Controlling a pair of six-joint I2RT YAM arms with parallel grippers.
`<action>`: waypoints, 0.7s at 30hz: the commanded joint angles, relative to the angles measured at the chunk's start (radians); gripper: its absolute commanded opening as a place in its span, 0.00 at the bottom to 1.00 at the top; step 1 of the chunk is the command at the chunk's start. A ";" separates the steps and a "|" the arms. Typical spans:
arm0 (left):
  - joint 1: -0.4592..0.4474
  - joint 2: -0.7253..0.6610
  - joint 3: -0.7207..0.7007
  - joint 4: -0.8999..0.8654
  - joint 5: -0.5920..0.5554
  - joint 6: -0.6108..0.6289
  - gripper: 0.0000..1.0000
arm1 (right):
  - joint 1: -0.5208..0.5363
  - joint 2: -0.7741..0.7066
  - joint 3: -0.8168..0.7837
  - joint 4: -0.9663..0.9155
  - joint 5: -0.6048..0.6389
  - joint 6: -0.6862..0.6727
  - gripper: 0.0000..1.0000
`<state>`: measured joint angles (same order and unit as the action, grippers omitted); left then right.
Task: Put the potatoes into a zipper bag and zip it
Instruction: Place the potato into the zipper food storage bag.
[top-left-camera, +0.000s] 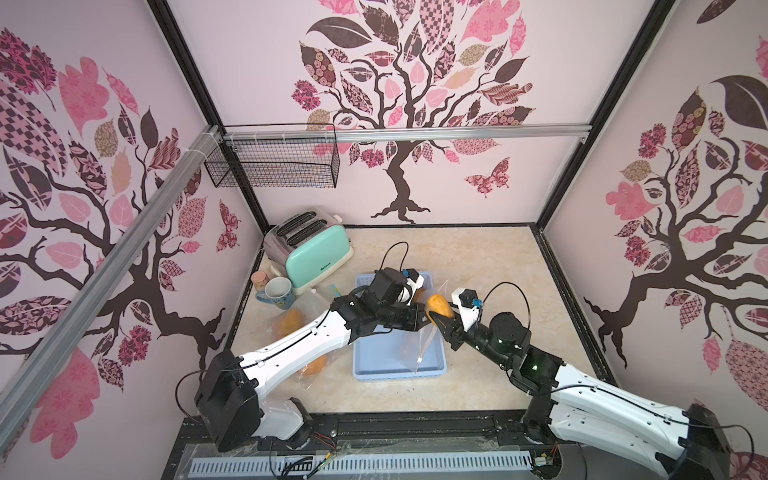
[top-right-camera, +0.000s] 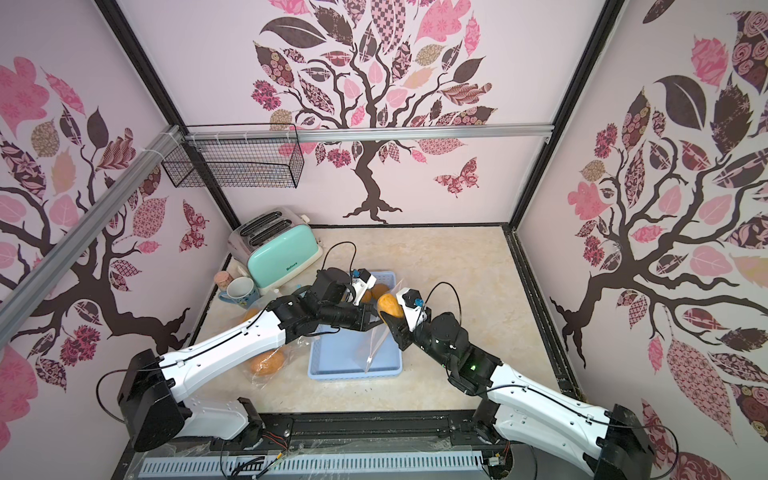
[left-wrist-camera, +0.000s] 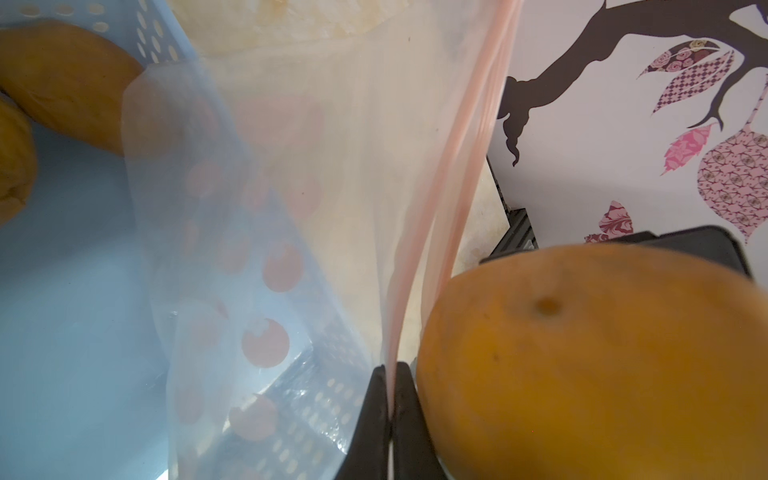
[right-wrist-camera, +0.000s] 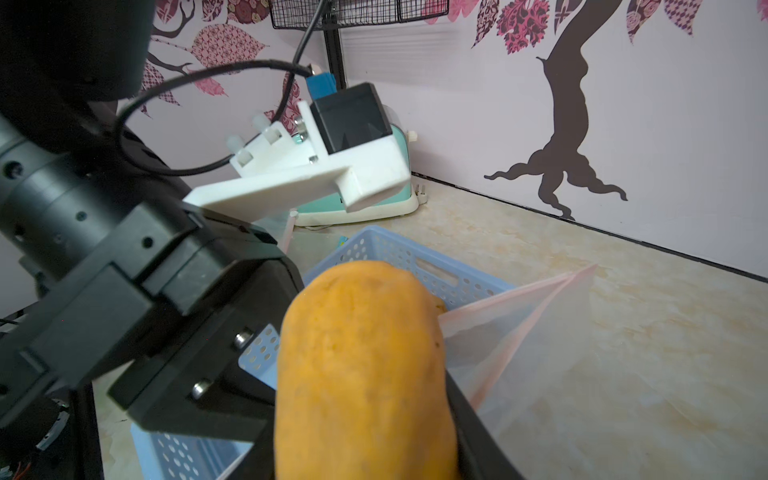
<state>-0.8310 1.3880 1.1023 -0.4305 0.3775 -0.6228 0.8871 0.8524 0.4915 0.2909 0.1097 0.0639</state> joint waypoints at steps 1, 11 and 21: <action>-0.005 -0.040 0.057 -0.005 -0.030 0.026 0.00 | 0.002 0.036 0.020 -0.115 0.015 -0.004 0.40; -0.005 -0.070 0.042 -0.010 -0.054 0.020 0.00 | 0.002 0.102 0.083 -0.208 -0.030 -0.009 0.40; -0.006 -0.037 0.109 -0.058 -0.051 0.069 0.00 | 0.001 0.217 0.277 -0.422 -0.054 0.121 0.45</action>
<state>-0.8333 1.3396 1.1309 -0.5232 0.3058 -0.5926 0.8803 1.0294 0.6838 -0.0273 0.0933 0.1120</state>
